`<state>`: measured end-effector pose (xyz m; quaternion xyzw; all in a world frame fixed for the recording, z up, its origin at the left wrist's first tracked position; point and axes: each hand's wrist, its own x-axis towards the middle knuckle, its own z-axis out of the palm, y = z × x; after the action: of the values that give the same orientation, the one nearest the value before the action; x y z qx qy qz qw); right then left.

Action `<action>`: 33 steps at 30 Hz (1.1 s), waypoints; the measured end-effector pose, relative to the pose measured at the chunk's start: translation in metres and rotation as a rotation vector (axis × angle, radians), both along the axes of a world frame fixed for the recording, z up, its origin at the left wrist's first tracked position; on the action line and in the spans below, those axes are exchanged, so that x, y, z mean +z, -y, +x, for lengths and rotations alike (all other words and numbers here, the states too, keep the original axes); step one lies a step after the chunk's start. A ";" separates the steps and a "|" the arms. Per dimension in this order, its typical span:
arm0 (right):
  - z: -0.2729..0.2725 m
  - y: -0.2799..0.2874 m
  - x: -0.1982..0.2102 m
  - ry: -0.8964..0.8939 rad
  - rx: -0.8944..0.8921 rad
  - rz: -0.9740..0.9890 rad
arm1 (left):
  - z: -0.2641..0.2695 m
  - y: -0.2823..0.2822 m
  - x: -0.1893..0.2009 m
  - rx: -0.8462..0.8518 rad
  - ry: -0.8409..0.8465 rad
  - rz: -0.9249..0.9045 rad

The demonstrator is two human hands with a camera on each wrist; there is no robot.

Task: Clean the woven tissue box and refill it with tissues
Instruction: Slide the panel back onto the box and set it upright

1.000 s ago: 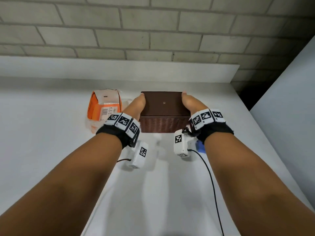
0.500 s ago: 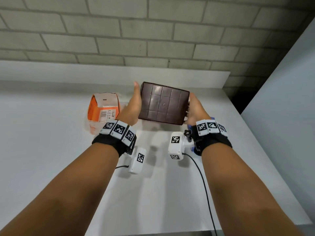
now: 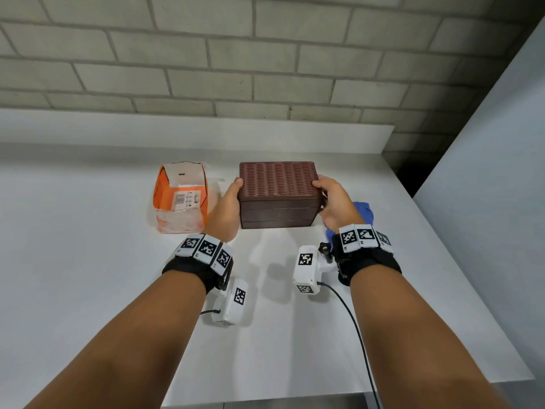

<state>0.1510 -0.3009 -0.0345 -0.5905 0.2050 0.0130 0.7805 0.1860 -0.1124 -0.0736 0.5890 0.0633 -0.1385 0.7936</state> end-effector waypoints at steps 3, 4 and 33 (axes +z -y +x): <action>0.001 -0.001 -0.003 0.068 -0.039 -0.042 | 0.001 -0.001 0.007 -0.030 0.091 -0.046; 0.001 0.000 -0.006 0.085 -0.054 -0.049 | 0.001 -0.003 0.008 -0.028 0.109 -0.034; 0.037 -0.057 0.037 0.182 0.567 -1.463 | -0.005 -0.015 -0.010 0.036 0.192 0.525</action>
<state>0.1880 -0.2441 0.0028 -0.9825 -0.0613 0.0249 0.1744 0.1806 -0.0973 -0.0840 0.7837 0.0323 -0.0468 0.6185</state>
